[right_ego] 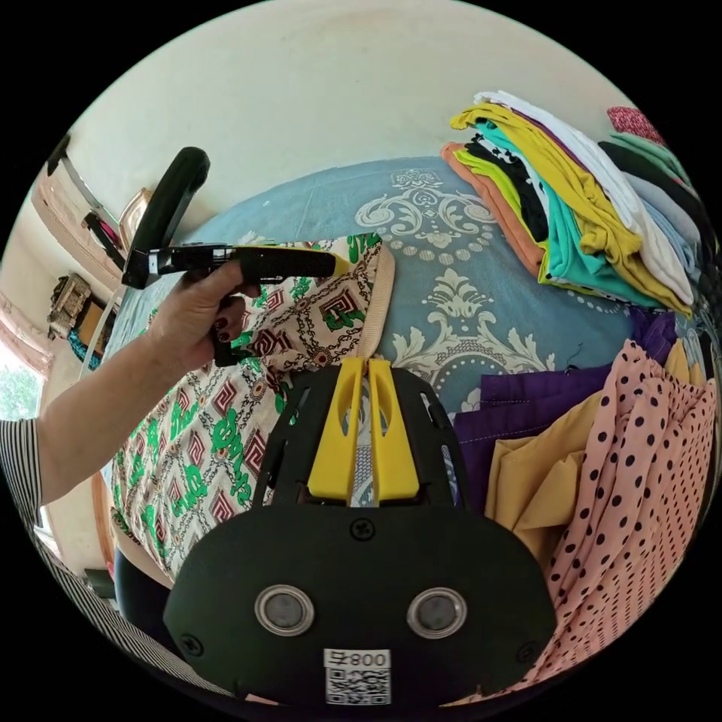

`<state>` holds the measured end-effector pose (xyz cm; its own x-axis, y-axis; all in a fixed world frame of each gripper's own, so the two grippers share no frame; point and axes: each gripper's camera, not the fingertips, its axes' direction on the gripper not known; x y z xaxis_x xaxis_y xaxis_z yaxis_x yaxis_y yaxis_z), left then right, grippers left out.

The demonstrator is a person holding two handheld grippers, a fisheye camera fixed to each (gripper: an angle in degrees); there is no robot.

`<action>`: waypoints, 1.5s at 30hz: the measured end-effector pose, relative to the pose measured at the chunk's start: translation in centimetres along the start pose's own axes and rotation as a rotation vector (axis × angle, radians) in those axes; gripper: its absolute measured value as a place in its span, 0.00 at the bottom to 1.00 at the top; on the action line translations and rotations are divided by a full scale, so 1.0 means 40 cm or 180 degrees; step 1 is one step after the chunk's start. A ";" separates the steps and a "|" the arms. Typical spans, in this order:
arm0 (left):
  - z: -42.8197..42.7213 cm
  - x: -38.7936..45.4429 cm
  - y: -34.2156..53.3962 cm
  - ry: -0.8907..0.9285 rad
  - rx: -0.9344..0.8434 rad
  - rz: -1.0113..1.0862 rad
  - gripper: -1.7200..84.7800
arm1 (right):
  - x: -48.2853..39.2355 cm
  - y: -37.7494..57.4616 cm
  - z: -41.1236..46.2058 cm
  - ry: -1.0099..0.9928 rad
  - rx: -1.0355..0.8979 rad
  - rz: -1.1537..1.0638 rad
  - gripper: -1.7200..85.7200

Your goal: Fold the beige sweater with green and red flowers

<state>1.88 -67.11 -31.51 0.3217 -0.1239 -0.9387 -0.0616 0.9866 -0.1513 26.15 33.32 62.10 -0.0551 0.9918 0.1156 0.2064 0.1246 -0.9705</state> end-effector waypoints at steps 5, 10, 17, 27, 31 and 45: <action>-0.026 -0.009 0.016 0.0183 0.0157 -0.0069 0.02 | 0.006 0.012 -0.052 0.0014 -0.0005 -0.0023 0.03; -0.120 -0.044 0.133 0.0249 0.0473 -0.0195 0.02 | 0.091 0.028 -0.112 -0.0613 0.0038 0.0362 0.03; -0.276 -0.212 0.423 -0.0457 0.0479 -0.0965 0.03 | 0.064 0.044 -0.235 -0.0523 0.0357 0.0253 0.03; -0.348 -0.417 0.533 -0.1700 0.0469 -0.1935 0.02 | -0.232 -0.239 -0.079 -0.0694 -0.0095 -0.0989 0.02; -0.324 -0.459 0.523 -0.1611 0.0426 -0.1951 0.02 | -0.257 -0.324 0.025 -0.0538 -0.0382 -0.0911 0.02; -0.302 -0.397 0.526 -0.1597 0.0614 -0.1902 0.03 | -0.200 -0.274 -0.049 -0.0569 -0.0528 -0.0751 0.02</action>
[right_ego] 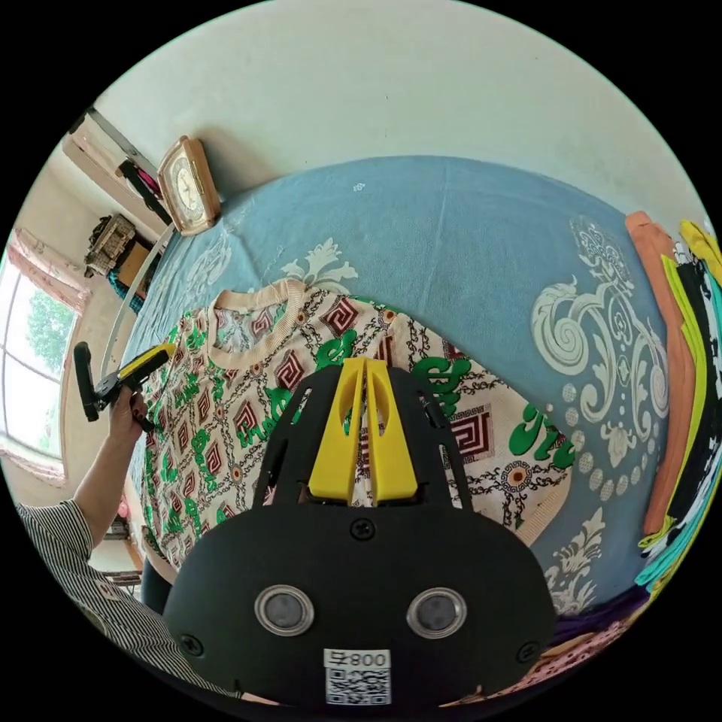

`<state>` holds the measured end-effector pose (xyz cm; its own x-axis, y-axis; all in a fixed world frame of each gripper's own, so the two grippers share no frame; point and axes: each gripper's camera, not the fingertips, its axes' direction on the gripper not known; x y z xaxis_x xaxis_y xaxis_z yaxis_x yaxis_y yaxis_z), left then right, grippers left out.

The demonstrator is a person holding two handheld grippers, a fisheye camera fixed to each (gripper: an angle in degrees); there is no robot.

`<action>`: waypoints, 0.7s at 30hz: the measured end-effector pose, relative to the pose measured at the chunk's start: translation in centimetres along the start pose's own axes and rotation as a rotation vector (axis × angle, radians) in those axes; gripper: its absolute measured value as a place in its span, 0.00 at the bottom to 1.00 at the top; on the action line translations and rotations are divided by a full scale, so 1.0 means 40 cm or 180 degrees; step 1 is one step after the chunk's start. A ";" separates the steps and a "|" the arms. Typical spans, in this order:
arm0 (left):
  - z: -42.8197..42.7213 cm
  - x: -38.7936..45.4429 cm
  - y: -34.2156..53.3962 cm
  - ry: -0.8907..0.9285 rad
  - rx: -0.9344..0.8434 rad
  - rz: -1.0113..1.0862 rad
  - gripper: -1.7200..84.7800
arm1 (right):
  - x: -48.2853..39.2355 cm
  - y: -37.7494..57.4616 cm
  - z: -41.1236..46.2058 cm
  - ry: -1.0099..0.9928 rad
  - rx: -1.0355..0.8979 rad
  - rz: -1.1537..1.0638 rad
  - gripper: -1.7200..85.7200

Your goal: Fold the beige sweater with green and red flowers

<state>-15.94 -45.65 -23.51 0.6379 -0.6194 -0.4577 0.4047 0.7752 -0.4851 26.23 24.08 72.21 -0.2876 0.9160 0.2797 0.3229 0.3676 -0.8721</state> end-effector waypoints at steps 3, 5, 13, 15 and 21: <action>-0.019 0.059 -0.002 0.0608 0.0184 0.0161 0.03 | 0.023 0.082 -0.099 0.0109 0.0365 0.0084 0.02; -0.006 0.138 -0.005 0.0980 0.0159 0.0424 0.04 | 0.071 0.206 -0.184 0.0232 0.0701 0.0435 0.02; 0.094 0.619 -0.096 0.2002 -0.0218 0.1758 0.09 | 0.147 0.445 -0.189 -0.0052 0.0665 0.1002 0.05; 0.113 0.746 -0.144 0.1969 -0.0196 0.2085 0.10 | 0.153 0.446 -0.181 -0.0076 0.0631 0.1002 0.06; 0.229 0.974 -0.235 0.1577 -0.0638 0.2688 0.10 | 0.154 0.460 -0.169 -0.0193 0.0714 0.0936 0.06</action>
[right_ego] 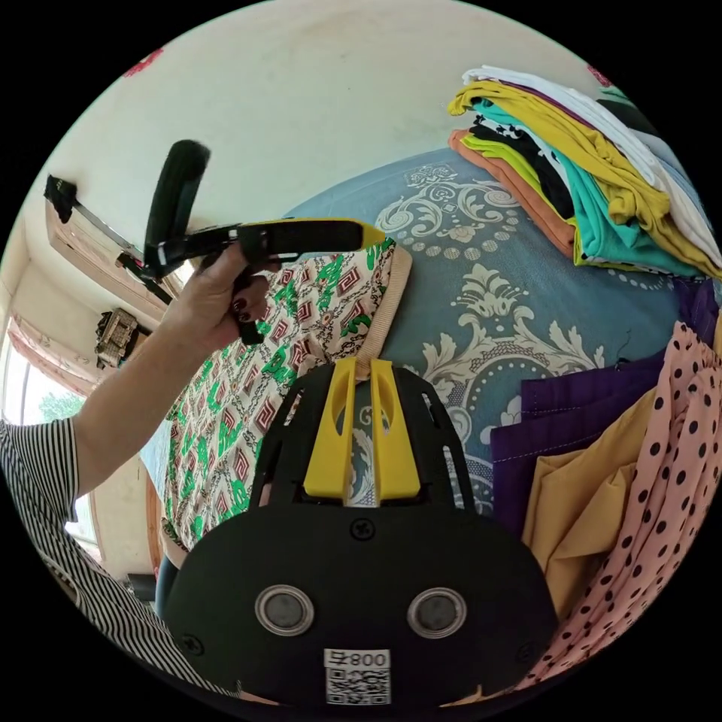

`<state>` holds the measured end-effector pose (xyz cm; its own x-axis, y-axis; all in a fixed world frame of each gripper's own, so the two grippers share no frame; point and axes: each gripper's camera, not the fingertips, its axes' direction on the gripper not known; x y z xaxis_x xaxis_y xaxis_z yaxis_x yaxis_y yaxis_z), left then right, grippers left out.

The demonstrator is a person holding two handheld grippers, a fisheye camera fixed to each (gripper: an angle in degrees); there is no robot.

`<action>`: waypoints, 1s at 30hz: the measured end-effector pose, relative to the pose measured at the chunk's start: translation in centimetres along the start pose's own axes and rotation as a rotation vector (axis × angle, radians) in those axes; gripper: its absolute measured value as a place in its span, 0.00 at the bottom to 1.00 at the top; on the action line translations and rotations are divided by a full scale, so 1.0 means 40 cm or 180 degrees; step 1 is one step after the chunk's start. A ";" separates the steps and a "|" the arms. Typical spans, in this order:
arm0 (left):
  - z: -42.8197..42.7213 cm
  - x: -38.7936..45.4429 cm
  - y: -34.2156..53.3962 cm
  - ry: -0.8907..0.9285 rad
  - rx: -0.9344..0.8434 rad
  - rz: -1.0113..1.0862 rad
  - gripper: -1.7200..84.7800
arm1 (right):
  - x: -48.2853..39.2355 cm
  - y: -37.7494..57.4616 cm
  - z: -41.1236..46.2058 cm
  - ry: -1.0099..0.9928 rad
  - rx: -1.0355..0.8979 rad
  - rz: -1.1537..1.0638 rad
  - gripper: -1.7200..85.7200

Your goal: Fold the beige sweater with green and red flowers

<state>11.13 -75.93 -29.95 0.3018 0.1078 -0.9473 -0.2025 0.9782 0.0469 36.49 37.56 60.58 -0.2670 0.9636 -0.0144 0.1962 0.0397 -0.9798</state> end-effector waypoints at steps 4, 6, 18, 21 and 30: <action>0.053 -0.014 -0.033 0.0159 -0.0241 0.0062 0.06 | -0.005 0.017 0.004 -0.0123 0.0017 -0.0117 0.05; 0.005 -0.028 -0.016 0.0508 0.0274 -0.0024 0.05 | -0.010 0.025 0.000 -0.0173 0.0054 -0.0177 0.05; 0.041 -0.099 -0.001 0.0459 0.0447 -0.0501 0.05 | -0.011 0.057 -0.045 -0.0127 0.0219 -0.0135 0.03; 0.044 -0.122 0.012 0.0540 0.0472 -0.0651 0.05 | -0.037 0.056 -0.040 -0.0169 0.0147 -0.0247 0.02; -0.002 -0.164 0.091 0.0646 0.0723 -0.0887 0.07 | -0.068 0.046 0.016 0.0302 -0.0065 -0.0318 0.02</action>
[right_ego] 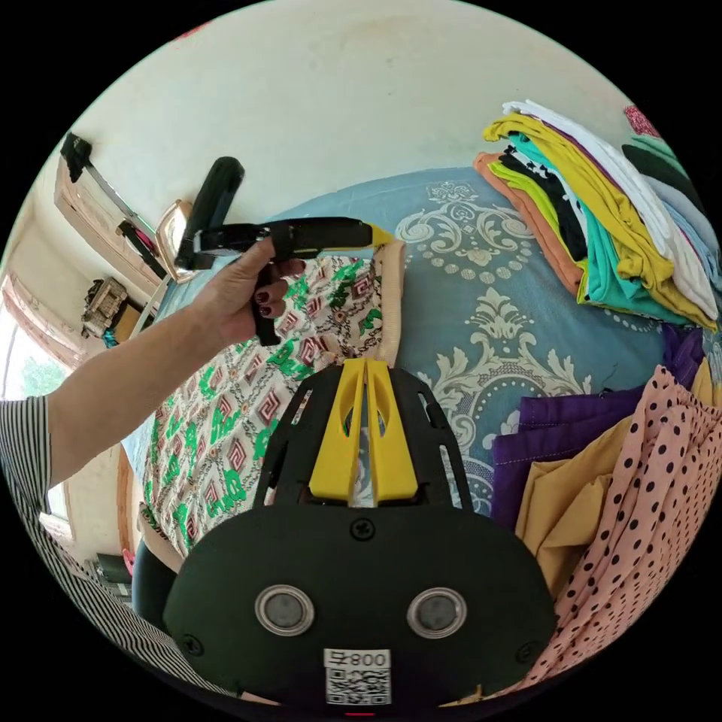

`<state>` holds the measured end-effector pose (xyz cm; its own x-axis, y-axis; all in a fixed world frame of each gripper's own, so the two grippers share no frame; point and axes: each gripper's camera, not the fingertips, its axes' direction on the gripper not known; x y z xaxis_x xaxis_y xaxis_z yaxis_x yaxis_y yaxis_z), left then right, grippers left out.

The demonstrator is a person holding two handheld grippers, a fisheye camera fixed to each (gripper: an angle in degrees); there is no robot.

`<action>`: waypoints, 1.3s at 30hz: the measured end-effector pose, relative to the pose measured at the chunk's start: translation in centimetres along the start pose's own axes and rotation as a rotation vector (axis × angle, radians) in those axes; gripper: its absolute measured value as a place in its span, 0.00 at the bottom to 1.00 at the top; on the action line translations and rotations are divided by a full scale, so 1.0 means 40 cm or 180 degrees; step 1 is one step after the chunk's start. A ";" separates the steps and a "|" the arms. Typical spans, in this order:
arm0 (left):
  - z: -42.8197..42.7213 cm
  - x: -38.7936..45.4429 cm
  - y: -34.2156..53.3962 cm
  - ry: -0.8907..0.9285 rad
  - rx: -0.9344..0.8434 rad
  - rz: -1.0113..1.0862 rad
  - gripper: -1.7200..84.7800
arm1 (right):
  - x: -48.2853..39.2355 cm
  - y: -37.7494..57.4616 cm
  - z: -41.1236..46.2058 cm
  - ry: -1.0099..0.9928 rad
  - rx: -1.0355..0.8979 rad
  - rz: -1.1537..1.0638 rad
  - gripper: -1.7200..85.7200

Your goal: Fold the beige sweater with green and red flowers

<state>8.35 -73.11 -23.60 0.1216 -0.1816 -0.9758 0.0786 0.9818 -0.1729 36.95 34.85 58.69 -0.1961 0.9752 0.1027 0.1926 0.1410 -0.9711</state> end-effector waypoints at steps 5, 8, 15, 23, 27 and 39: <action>-0.101 -0.037 0.082 0.0276 0.0472 -0.0256 0.09 | 0.015 -0.012 0.029 -0.0021 -0.0164 0.0145 0.02; -0.185 -0.078 0.168 0.0401 0.0746 -0.0520 0.10 | 0.021 -0.015 0.032 -0.0102 -0.0184 0.0224 0.02; -0.291 -0.144 0.331 0.0440 0.0831 -0.0913 0.09 | 0.000 -0.025 0.026 -0.0041 -0.0234 0.0286 0.02; -0.149 -0.067 0.224 0.0319 0.0137 -0.0518 0.06 | -0.082 -0.043 0.015 0.0276 -0.0175 0.0030 0.02; -0.072 -0.028 0.119 0.0193 -0.0080 -0.0350 0.04 | -0.076 -0.034 -0.002 0.0295 -0.0121 0.0030 0.02; -0.165 0.070 0.145 -0.0086 0.0149 -0.0015 0.02 | -0.062 -0.080 0.041 0.0239 -0.0329 -0.0105 0.02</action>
<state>2.62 -67.57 -28.20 0.1476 -0.1884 -0.9709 0.1254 0.9773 -0.1705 35.24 31.68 61.20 -0.1322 0.9792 0.1538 0.2862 0.1863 -0.9399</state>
